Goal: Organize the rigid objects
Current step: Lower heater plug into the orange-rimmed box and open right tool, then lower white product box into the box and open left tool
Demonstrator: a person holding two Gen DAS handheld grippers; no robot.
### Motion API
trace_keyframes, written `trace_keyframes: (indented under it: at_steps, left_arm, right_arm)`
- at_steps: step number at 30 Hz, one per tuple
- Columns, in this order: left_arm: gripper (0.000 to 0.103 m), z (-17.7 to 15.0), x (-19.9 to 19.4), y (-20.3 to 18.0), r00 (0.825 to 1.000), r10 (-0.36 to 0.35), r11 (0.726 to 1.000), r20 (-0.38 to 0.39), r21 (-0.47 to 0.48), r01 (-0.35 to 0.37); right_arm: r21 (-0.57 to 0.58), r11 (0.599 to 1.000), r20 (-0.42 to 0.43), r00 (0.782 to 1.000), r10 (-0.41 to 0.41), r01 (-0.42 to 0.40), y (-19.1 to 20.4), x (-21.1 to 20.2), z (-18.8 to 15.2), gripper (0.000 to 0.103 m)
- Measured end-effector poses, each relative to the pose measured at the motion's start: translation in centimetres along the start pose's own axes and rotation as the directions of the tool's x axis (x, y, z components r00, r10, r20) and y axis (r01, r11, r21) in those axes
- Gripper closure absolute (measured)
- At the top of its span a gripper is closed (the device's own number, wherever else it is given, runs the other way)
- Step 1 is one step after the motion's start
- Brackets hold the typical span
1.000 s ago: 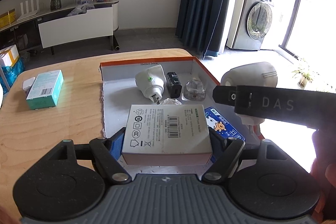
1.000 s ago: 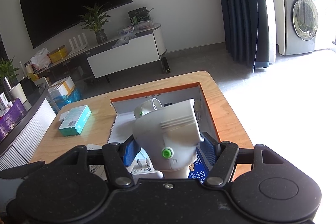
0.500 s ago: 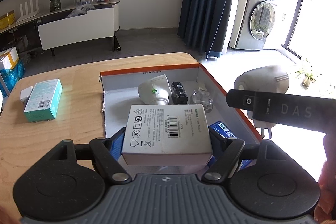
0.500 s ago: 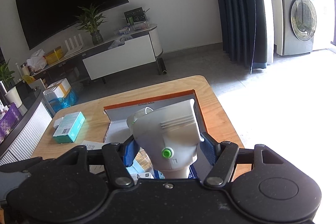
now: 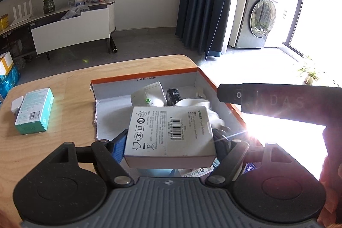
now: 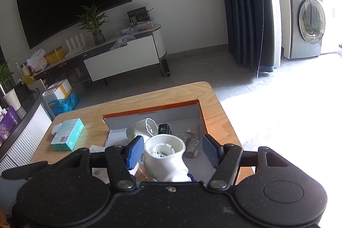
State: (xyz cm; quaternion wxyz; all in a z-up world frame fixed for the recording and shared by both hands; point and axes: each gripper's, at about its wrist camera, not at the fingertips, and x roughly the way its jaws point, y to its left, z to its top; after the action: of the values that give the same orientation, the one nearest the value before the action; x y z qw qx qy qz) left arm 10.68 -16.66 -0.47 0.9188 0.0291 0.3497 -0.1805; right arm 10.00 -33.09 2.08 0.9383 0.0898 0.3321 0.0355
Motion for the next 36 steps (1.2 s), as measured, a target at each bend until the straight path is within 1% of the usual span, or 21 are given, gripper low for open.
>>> trace_keyframes:
  at_steps: [2,6,10,13,17,20,26,27,29,31,36]
  left_arm:
    - [0.024,0.1,0.2,0.0,1.000,0.000,1.000,-0.002,-0.001,0.000]
    - [0.024,0.3,0.6,0.3,1.000,0.000,1.000,-0.010,-0.008,0.000]
    - [0.024,0.8,1.0,0.2,1.000,-0.007,1.000,-0.011,-0.002,0.007]
    - [0.024,1.3,1.6,-0.1,1.000,-0.013,1.000,-0.011,0.004,0.013]
    - [0.024,2.1,2.2,-0.8,0.999,-0.031,0.999,-0.009,0.011,0.031]
    - [0.024,2.9,2.7,-1.1,1.000,-0.029,0.999,0.000,0.020,0.029]
    - [0.024,5.2,4.0,-1.2,0.999,-0.033,0.999,0.012,0.003,0.033]
    - [0.022,5.4,4.0,-1.1,0.999,-0.036,0.999,0.015,0.003,0.036]
    - [0.013,5.5,3.8,-1.3,0.999,-0.029,0.999,0.021,0.016,0.029]
    - [0.012,5.3,3.6,-1.2,0.999,-0.025,0.999,0.031,0.024,0.024]
    - [0.011,4.5,2.9,-0.3,1.000,-0.018,1.000,0.014,-0.012,0.019]
  right_arm:
    - [0.000,1.000,-0.008,1.000,0.009,-0.009,0.0,0.4,0.3,0.029]
    - [0.002,0.999,0.006,0.999,0.036,-0.036,0.0,0.4,0.7,0.029]
    - [0.019,1.000,0.035,0.999,0.020,-0.021,-0.6,-0.1,1.0,0.029]
    - [0.031,0.999,0.068,0.998,-0.007,0.005,-1.2,-0.9,1.4,0.027]
    - [0.036,0.999,0.085,0.996,-0.028,0.025,-1.7,-1.4,1.7,0.026]
    - [0.047,0.998,0.095,0.995,-0.041,0.037,-2.1,-1.6,1.7,0.026]
    - [0.061,0.997,0.121,0.991,-0.050,0.043,-2.7,-2.2,1.9,0.025]
    - [0.061,0.997,0.124,0.991,-0.050,0.043,-2.7,-2.3,2.0,0.025]
    - [0.060,0.997,0.128,0.990,-0.054,0.047,-2.8,-2.3,2.1,0.024]
    - [0.065,0.997,0.139,0.989,-0.055,0.047,-2.8,-2.5,2.1,0.024]
    - [0.063,0.997,0.136,0.990,-0.047,0.039,-2.8,-2.5,2.1,0.024]
